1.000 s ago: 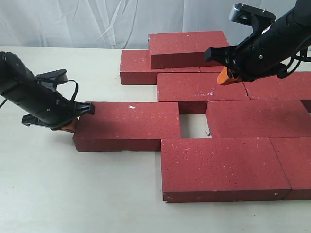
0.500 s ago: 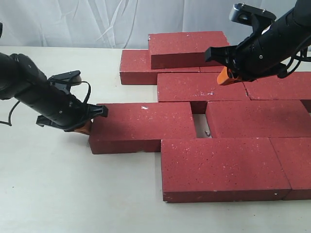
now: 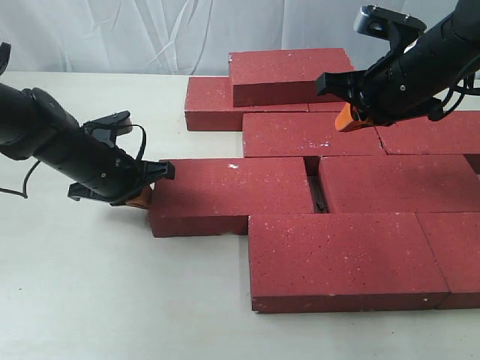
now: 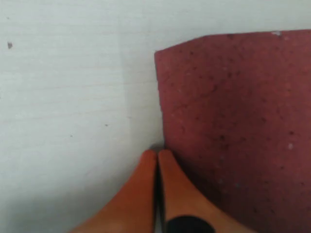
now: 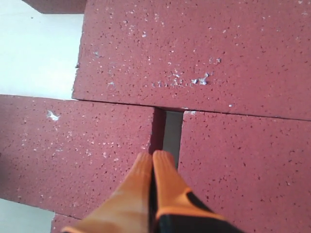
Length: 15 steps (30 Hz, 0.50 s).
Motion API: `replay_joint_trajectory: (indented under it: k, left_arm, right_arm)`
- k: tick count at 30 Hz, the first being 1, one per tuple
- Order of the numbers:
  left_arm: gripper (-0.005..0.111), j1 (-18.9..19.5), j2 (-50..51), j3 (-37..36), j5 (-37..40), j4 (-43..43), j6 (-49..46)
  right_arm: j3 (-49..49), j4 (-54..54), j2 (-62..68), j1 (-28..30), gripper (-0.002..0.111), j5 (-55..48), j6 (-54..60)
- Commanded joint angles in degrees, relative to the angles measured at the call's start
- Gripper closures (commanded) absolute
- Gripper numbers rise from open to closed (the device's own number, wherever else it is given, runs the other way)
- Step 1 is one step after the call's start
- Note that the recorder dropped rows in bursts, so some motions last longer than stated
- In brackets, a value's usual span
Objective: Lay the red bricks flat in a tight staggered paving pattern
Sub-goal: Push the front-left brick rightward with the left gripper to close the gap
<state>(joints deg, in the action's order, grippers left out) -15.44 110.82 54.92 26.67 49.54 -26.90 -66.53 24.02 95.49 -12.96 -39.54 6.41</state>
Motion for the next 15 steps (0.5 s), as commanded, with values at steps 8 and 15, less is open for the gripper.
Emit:
replay_joint_trajectory:
  k: [8, 15]
  left_arm:
    - [0.107, -1.4, 3.9, 3.0, 3.4, 4.7, -2.8]
    - [0.107, -3.2, 3.9, 3.2, 3.4, 6.1, -3.3]
  right_arm:
    - [-0.1, 0.0, -0.5, 0.3, 0.109, 0.6, 0.2]
    - [-0.1, 0.0, -0.5, 0.3, 0.109, 0.6, 0.3]
